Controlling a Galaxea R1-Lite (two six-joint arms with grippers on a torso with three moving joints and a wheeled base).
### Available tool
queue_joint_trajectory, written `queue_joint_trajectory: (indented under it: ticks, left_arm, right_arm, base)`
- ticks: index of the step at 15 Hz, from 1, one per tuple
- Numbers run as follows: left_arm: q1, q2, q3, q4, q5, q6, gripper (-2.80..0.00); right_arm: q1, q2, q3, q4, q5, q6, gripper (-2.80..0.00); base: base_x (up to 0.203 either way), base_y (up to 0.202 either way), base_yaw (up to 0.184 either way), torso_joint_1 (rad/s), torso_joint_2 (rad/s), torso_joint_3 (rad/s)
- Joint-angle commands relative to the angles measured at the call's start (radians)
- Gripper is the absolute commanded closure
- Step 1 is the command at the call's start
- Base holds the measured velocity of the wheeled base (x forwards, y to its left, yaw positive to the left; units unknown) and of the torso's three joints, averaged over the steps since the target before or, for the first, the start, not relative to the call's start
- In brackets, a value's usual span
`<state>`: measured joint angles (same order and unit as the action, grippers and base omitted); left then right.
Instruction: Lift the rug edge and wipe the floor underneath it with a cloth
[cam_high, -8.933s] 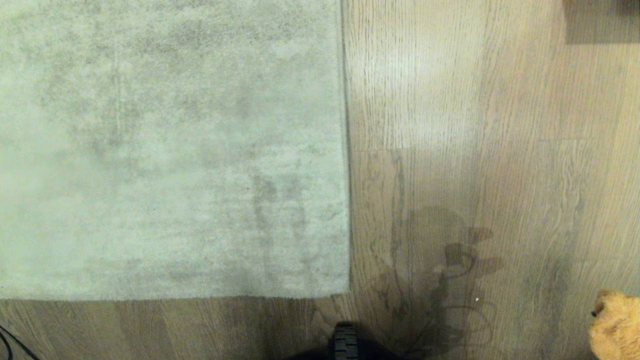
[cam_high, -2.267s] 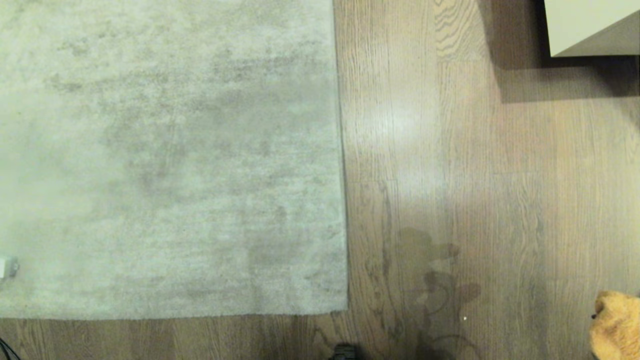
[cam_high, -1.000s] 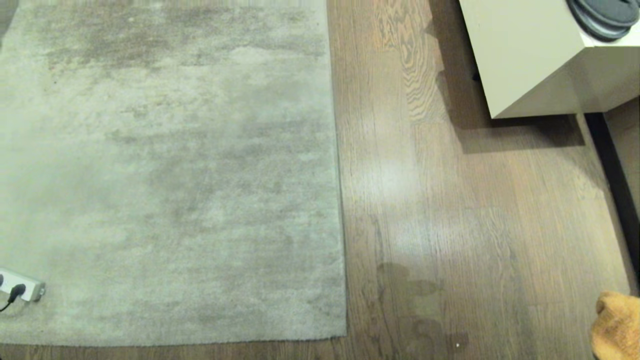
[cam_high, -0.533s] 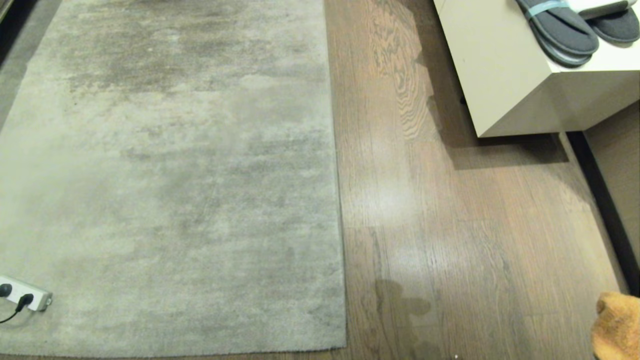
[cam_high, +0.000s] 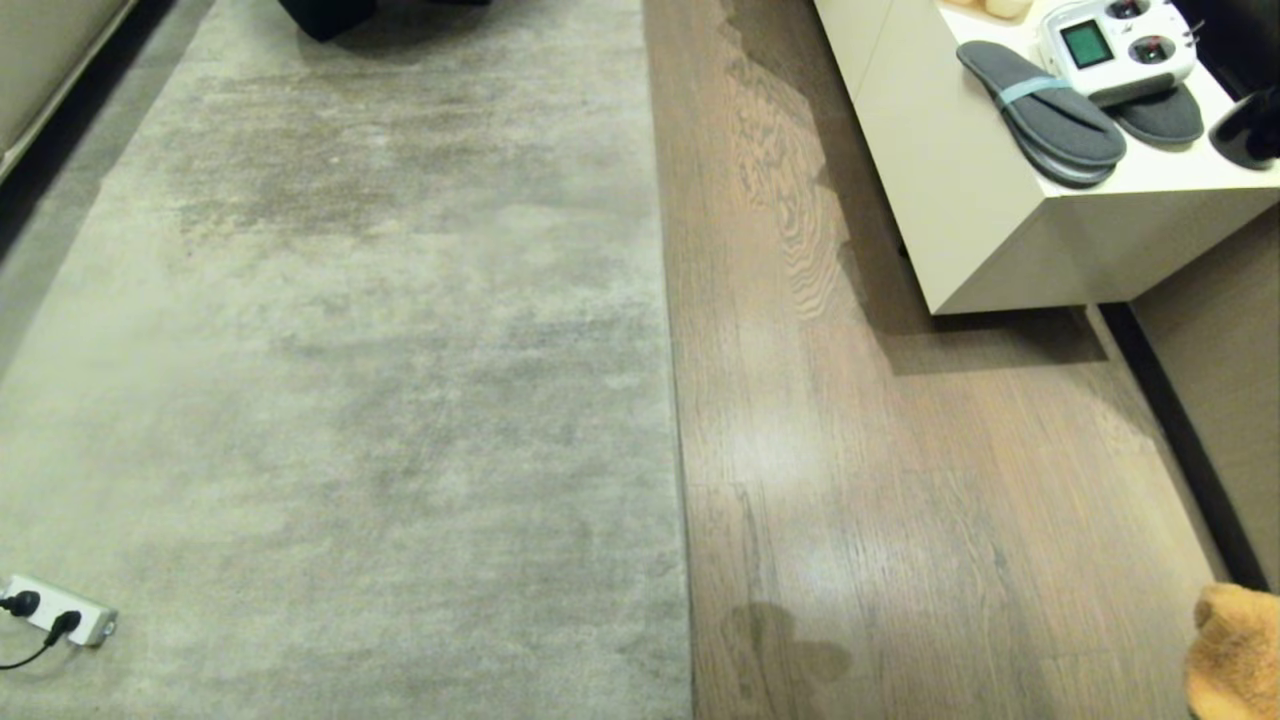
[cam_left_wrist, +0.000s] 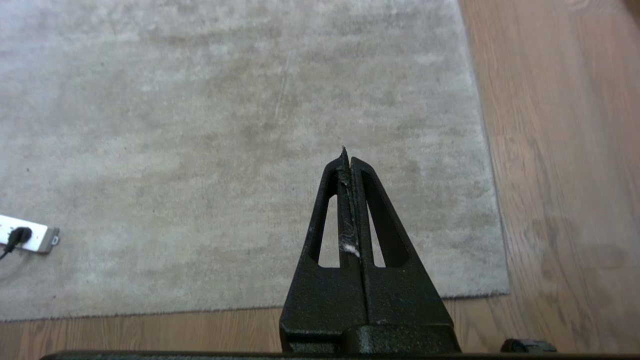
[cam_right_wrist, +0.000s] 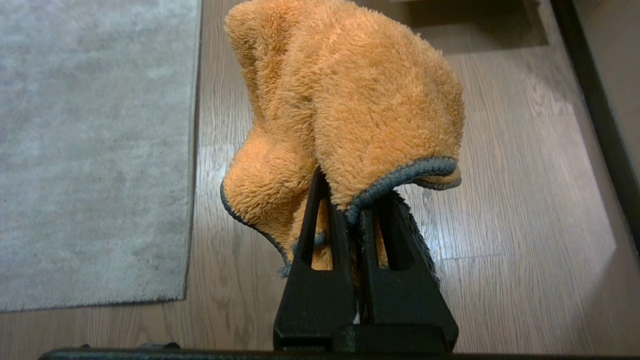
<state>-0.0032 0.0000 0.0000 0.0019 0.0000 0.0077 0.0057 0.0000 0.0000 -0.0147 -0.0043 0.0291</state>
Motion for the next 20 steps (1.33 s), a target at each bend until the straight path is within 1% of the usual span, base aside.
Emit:
queue_joint_trajectory:
  ticks: [1, 8, 20]
  left_arm:
    - [0.000, 0.000, 0.000, 0.000, 0.000, 0.000, 0.00]
    - [0.000, 0.000, 0.000, 0.000, 0.000, 0.000, 0.00]
    - [0.000, 0.000, 0.000, -0.002, 0.000, -0.002, 0.00]
  right_arm:
    - [0.000, 0.002, 0.000, -0.001, 0.000, 0.000, 0.00]
    - [0.000, 0.002, 0.000, -0.001, 0.000, 0.000, 0.00]
    - [0.000, 0.002, 0.000, -0.001, 0.000, 0.000, 0.00]
  base:
    - [0.000, 0.000, 0.000, -0.001, 0.00, 0.200]
    - [0.000, 0.000, 0.000, 0.002, 0.00, 0.175]
    - [0.000, 0.000, 0.000, 0.000, 0.00, 0.007]
